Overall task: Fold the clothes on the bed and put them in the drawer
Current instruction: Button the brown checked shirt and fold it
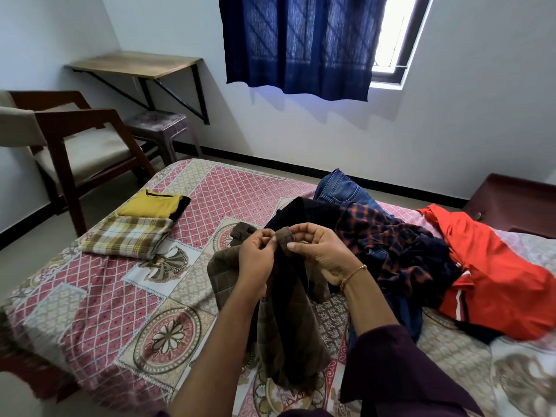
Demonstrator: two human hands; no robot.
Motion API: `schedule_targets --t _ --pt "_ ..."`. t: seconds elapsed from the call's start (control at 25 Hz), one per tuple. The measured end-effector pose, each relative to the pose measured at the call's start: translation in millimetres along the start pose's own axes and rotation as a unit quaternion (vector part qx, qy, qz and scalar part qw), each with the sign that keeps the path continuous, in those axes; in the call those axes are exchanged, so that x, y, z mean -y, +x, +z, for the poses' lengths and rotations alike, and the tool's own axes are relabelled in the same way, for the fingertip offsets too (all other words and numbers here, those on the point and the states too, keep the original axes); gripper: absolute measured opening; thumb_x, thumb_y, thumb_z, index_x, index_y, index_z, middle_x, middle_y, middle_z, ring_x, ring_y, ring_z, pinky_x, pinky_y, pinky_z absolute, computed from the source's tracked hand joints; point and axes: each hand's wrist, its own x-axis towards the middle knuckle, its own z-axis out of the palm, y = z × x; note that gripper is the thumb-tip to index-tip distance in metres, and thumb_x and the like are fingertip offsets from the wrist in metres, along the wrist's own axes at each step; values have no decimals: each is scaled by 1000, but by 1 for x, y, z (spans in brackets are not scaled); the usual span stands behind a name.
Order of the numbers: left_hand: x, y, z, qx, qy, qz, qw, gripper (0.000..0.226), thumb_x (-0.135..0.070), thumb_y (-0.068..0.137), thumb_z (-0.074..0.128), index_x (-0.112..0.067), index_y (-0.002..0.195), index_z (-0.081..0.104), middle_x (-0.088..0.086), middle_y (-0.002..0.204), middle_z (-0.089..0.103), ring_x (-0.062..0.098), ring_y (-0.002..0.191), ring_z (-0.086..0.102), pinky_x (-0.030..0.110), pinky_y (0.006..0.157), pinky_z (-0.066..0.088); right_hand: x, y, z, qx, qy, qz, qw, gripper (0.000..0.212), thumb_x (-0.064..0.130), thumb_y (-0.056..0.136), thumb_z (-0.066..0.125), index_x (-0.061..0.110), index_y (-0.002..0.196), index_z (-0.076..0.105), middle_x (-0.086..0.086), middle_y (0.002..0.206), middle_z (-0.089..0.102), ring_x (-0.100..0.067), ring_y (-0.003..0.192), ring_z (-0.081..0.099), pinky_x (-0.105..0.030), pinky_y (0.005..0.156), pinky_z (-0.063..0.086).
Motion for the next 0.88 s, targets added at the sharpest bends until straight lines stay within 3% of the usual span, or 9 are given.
schedule_targets --t 0.08,0.32,0.52,0.64,0.72,0.8,0.88 --pt "-1 3 2 -30 -27 -19 999 22 -4 95 51 -14 77 58 8 74 58 25 78 57 39 77 52 1 -2 0 9 -16 13 1000 26 -13 80 62 7 97 62 -6 83 67 -5 71 67 -14 66 52" --pt "-3 3 4 -28 -54 -23 998 19 -3 94 51 -12 78 57 7 76 61 22 76 60 33 73 53 9 -6 -2 47 -3 65 997 20 -12 83 57 2 95 65 -2 73 71 -7 66 67 -16 61 54" --pt "-9 -2 -2 -45 -101 1 994 15 -1 82 68 -9 74 57 4 65 63 23 69 60 37 72 53 18 2 3 -85 86 33 992 12 -4 88 55 1 90 65 -15 80 65 -17 67 65 -26 68 56" --pt "-15 -11 5 21 -146 -49 988 11 3 81 65 -3 90 65 13 81 69 25 78 66 34 77 57 17 8 9 -159 -63 -7 985 8 3 87 61 7 82 67 -12 77 63 -20 75 60 -34 75 54" --pt "-13 -11 8 56 -165 -59 983 25 9 82 60 -2 105 63 15 95 69 25 89 67 32 82 57 14 11 13 -201 -273 -67 938 5 9 84 65 8 85 70 -6 78 64 -15 76 59 -31 76 51" --pt "-9 -10 9 35 -154 -36 987 29 10 83 60 -7 106 60 15 103 66 25 98 64 36 89 54 12 12 16 -204 -416 -108 880 12 13 82 67 8 91 72 -5 83 66 -14 78 59 -25 75 49" --pt "-6 -11 12 -24 -122 -10 992 24 8 82 63 -12 94 59 12 97 64 24 95 63 35 88 54 9 14 16 -189 -449 -120 865 15 12 80 67 8 94 72 -7 90 67 -18 83 61 -30 80 51"
